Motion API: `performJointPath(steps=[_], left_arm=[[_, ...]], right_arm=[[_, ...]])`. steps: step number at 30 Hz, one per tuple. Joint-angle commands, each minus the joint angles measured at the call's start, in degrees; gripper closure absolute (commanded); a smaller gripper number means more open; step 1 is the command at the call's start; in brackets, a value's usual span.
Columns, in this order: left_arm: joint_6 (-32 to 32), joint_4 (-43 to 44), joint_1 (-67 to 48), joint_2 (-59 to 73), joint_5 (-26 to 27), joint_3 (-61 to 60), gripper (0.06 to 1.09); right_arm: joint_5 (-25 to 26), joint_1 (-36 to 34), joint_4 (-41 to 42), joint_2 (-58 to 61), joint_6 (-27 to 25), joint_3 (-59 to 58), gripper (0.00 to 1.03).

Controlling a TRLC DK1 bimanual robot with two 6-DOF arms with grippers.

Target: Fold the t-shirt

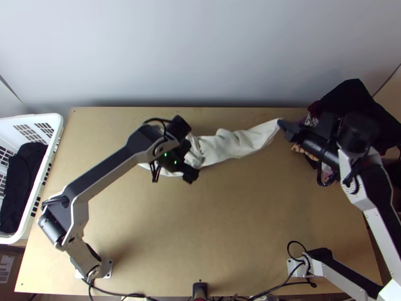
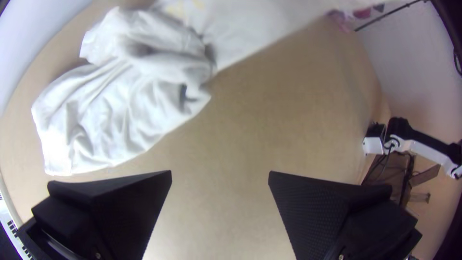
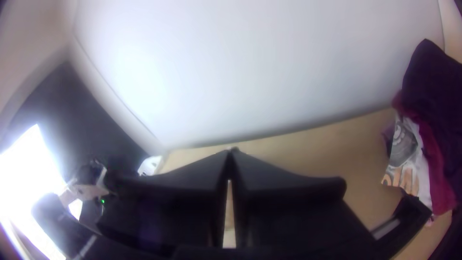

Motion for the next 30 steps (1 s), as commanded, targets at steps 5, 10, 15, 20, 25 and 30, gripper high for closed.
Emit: performJointPath(steps=[5,10,15,20,25,30], left_arm=[[-0.22,12.82,4.13,-7.56,0.31,-20.47,0.11],[-3.48,30.05,8.7,-9.75,-4.35,-28.12,0.11],[1.36,46.57,8.09,-10.19,-7.87,-34.27,0.11],[11.11,51.58,7.12,-5.89,-7.87,-34.97,0.11],[18.06,50.61,5.89,-1.14,-7.87,-33.39,0.11],[21.57,48.94,6.42,2.82,-7.96,-31.63,0.37]], right_arm=[[1.53,1.26,-1.8,1.24,1.61,7.41,1.0],[1.53,1.35,-2.24,1.16,1.7,6.44,1.0],[1.18,1.44,-3.11,1.16,2.05,5.92,1.0],[1.18,1.61,-4.17,1.24,1.61,5.3,1.0],[1.18,1.61,-4.78,1.33,1.61,5.21,1.0],[1.18,1.44,-5.49,1.68,1.61,6.18,1.0]])
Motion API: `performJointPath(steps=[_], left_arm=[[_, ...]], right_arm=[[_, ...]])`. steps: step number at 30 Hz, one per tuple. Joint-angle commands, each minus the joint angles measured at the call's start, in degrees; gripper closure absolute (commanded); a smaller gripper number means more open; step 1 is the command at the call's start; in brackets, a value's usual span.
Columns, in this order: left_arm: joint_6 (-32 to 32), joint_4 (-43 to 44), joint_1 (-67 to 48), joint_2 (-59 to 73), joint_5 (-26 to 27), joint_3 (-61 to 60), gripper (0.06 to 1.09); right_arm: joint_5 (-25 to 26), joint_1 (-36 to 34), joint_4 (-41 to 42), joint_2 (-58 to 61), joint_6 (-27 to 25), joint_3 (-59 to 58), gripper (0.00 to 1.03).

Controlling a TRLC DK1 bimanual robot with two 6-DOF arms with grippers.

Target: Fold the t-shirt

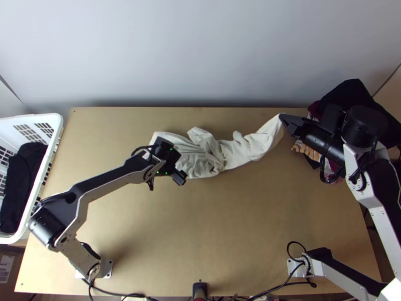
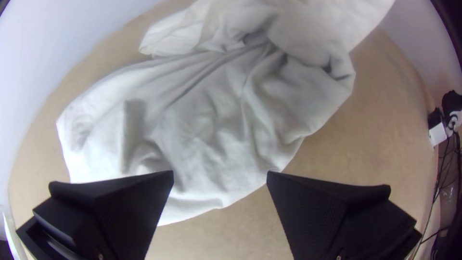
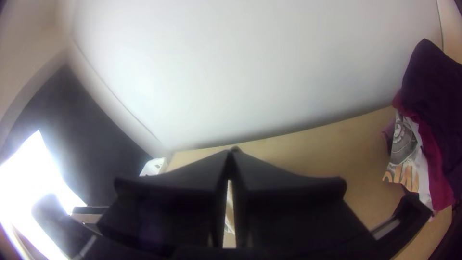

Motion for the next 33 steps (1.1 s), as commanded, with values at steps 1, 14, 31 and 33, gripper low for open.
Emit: performJointPath(steps=[1,14,31,33], left_arm=[[5.68,-0.02,0.28,5.55,-0.11,1.83,0.5],[1.38,-5.03,-0.95,-3.94,4.11,3.41,1.05],[-43.45,-21.55,22.51,-10.62,44.28,48.77,1.05],[-48.81,-18.65,29.63,-2.97,43.13,50.7,1.05]], right_arm=[[-0.07,-0.16,-1.1,0.37,-0.09,0.89,1.0],[0.02,-0.95,-1.45,2.48,-0.18,3.53,1.0],[-0.07,-1.48,-0.83,3.27,0.26,3.35,1.0],[-0.07,-1.48,-0.83,3.1,0.26,3.26,1.0]])
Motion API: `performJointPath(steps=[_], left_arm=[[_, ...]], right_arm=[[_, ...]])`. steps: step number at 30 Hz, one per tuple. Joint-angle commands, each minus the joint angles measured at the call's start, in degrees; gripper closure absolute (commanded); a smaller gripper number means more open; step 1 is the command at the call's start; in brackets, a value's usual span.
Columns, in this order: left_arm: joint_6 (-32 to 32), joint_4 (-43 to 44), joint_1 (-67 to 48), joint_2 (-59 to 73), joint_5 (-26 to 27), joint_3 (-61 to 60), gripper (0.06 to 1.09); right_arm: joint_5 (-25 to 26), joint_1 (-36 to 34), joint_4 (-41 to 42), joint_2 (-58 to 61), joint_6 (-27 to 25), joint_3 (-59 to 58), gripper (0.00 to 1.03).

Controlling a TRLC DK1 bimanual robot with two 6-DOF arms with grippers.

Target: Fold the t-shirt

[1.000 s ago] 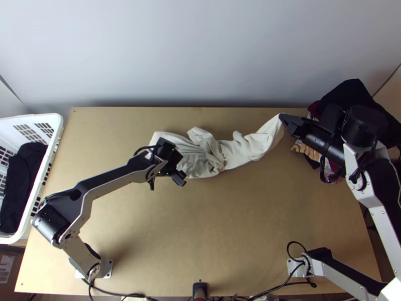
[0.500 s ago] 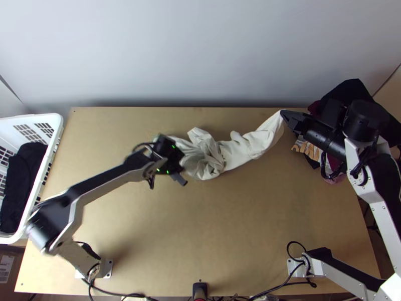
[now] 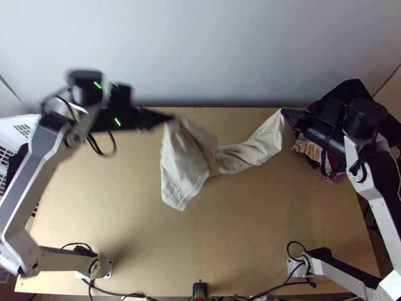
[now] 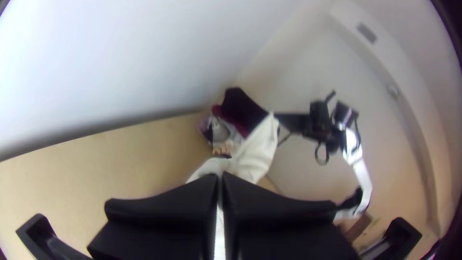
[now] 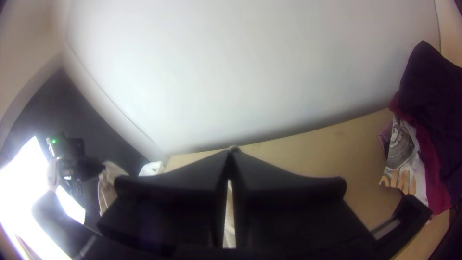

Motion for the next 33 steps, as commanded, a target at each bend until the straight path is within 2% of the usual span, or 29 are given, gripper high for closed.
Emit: performJointPath(steps=[1,2,5,6,7,8,9,24,28,31,33], left_arm=[[-23.35,7.19,19.02,13.76,4.61,13.22,1.05],[-22.82,6.48,20.51,16.66,2.06,13.39,1.05],[-14.56,-0.81,22.0,22.11,-1.63,13.22,1.02],[-11.13,-4.59,22.0,22.73,-1.63,13.13,0.89],[-8.67,-7.49,21.92,22.64,-1.72,12.43,0.63],[-6.91,-8.9,21.74,21.94,-1.72,11.11,0.32],[-5.5,-9.6,21.21,20.27,-1.72,9.09,0.11],[1.26,-8.02,6.27,2.43,-2.42,-12.45,0.1],[4.34,-3.19,-3.04,0.05,-10.77,-22.38,0.1],[5.39,2.53,-4.19,1.19,-11.48,-26.51,0.1],[8.65,4.9,-5.24,2.78,-11.92,-28.36,0.1]], right_arm=[[-0.09,-0.21,0.22,-0.12,0.41,-0.12,1.0],[-0.09,-0.21,0.04,-0.29,0.41,-0.12,1.0],[-0.09,-0.3,-0.75,-1.35,0.33,-0.65,1.0],[0.0,-0.39,-0.84,-1.79,0.24,-1.0,1.0],[0.0,-0.56,-0.93,-2.05,0.15,-1.53,1.0],[0.0,-0.74,-0.93,-2.4,0.06,-2.06,1.0],[0.0,-0.83,-0.93,-2.67,-0.11,-2.59,1.0],[0.0,-1.18,0.66,-2.31,0.24,-4.17,1.0],[-0.09,-1.09,0.66,-2.31,0.41,-4.08,1.0],[-0.09,-1.09,0.66,-2.14,0.5,-3.99,1.0],[-0.18,-1.09,0.57,-2.05,0.5,-3.99,1.0]])
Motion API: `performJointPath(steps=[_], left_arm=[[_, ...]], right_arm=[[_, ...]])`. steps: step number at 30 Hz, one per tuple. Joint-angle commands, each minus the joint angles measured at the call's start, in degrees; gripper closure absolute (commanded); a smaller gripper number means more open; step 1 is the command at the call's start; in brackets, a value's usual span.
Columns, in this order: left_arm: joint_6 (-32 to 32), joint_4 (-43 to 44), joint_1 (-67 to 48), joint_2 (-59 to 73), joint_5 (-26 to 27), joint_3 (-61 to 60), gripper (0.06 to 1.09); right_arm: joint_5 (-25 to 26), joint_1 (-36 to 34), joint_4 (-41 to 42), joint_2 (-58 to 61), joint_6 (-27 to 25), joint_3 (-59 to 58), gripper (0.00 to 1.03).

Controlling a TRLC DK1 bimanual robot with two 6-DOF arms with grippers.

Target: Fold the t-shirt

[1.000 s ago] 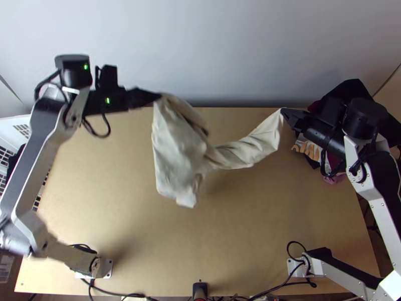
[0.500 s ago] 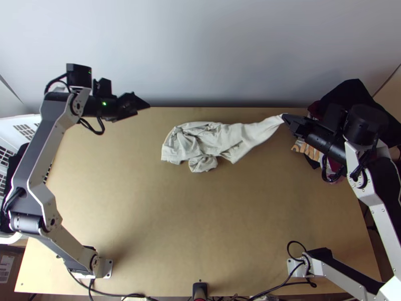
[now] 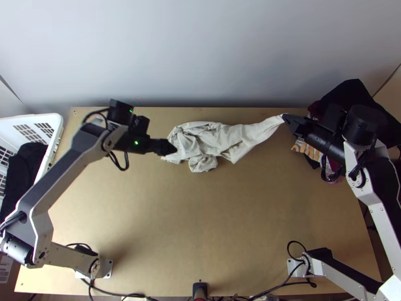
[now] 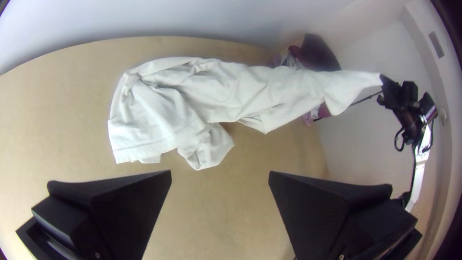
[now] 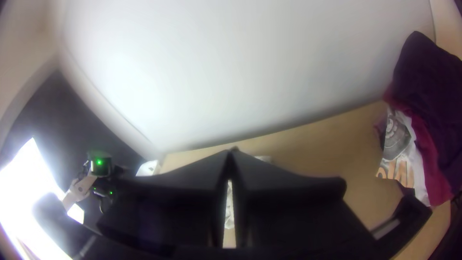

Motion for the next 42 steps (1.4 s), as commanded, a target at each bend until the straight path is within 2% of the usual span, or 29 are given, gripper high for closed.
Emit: performJointPath(steps=[1,6,14,26,32,34,35,36,37,39,42], left_arm=[[7.43,8.16,-6.93,1.45,-5.92,-10.13,0.1],[16.4,12.47,-8.51,8.57,-15.59,-9.16,0.1],[25.1,16.6,-9.56,19.91,-24.29,-2.04,0.1],[30.11,19.68,-12.55,24.92,-24.81,0.68,0.11],[29.32,28.29,-9.48,31.07,-32.64,4.2,0.14],[28.97,30.84,-7.9,31.77,-33.25,4.2,0.14],[28.79,30.93,-7.46,31.68,-33.34,4.2,0.2],[28.44,31.01,-7.02,31.42,-33.34,4.37,0.32],[27.65,31.01,-6.66,30.89,-33.43,4.64,0.53],[26.07,30.93,-5.87,28.96,-33.34,5.08,1.0],[23.61,26.27,-5.08,23.6,-32.02,4.81,1.0]], right_arm=[[-0.18,0.0,-0.15,0.2,0.11,-0.01,1.0],[-0.62,-0.61,-0.86,0.11,1.16,0.95,1.0],[-2.73,-2.55,-0.86,0.2,3.89,1.39,1.0],[-3.96,-3.86,-0.86,1.96,4.77,2.89,1.0],[-4.05,-4.04,-0.68,2.31,5.12,3.41,1.0],[-4.13,-4.04,-0.68,2.31,5.21,3.41,1.0],[-4.22,-4.04,-0.77,2.31,5.38,3.33,1.0],[-4.31,-4.13,-0.68,2.31,5.38,3.15,1.0],[-4.31,-4.13,-0.68,2.31,5.38,2.97,1.0],[-4.4,-4.04,-0.68,2.31,5.38,2.54,1.0],[-4.4,-4.04,-0.42,2.4,5.29,2.27,1.0]])
